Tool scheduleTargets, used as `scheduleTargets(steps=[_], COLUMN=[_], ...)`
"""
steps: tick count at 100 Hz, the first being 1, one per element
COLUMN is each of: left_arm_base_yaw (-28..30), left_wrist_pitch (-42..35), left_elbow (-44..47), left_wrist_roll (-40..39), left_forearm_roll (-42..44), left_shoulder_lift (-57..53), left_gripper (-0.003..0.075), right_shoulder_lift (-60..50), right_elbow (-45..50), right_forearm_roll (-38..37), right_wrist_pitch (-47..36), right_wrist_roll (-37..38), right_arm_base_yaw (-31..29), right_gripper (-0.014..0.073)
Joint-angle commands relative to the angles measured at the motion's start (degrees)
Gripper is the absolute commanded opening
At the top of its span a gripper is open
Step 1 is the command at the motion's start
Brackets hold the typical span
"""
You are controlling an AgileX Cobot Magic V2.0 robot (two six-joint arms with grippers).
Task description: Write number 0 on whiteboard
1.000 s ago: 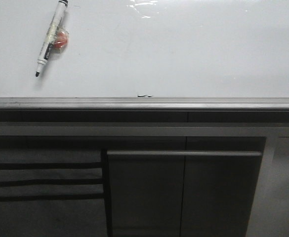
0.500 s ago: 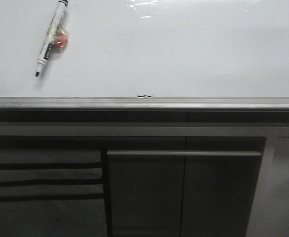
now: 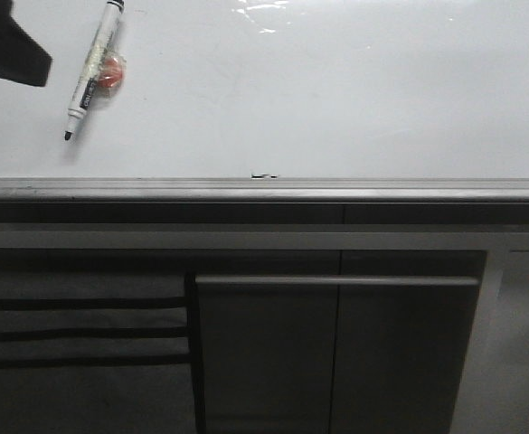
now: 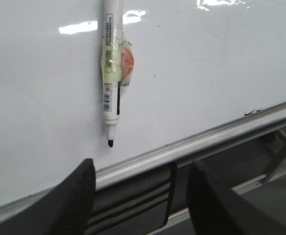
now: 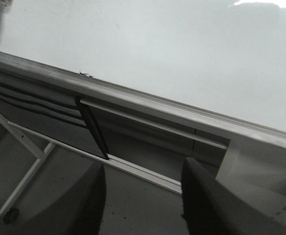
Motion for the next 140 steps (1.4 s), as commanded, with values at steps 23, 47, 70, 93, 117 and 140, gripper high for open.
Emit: scheduleTargets(steps=[23,47,70,93,117,140], left_arm_base_yaw=[4.0,3.9,3.9,3.9,3.9,1.4], left_wrist_pitch=[-4.4,-4.6,-4.8,-6.4,-5.4,6.7], left_elbow=[-12.0,-16.8,-17.0,-17.0,-17.0,-17.1], left_wrist_roll=[0.0,0.0,0.0,0.0,0.0,1.1], left_forearm_roll=[2.2,2.4,5.2,5.6,5.6,7.0], left_shoulder_lift=[14.1,19.4,20.3,20.3,19.8,13.9], left_gripper=[0.0384,0.0384,0.0293,0.0125,0.0021,-0.002], right_shoulder_lift=[0.1,0.1,0.1,0.1,0.1,0.4], right_elbow=[-2.1,-2.1,-2.1,-2.1,-2.1,-2.9], right_forearm_roll=[0.9,0.9,0.8,0.8,0.5,0.5], right_wrist_pitch=[-4.0,-4.0,-4.0,-4.0,-4.0,-1.3], right_wrist_roll=[-0.6,-0.6,-0.6,-0.6,-0.6,-0.6], right_arm_base_yaw=[0.0,0.0,0.0,0.0,0.0,0.0], right_gripper=[0.032,0.032,0.032,0.032,0.032,0.032])
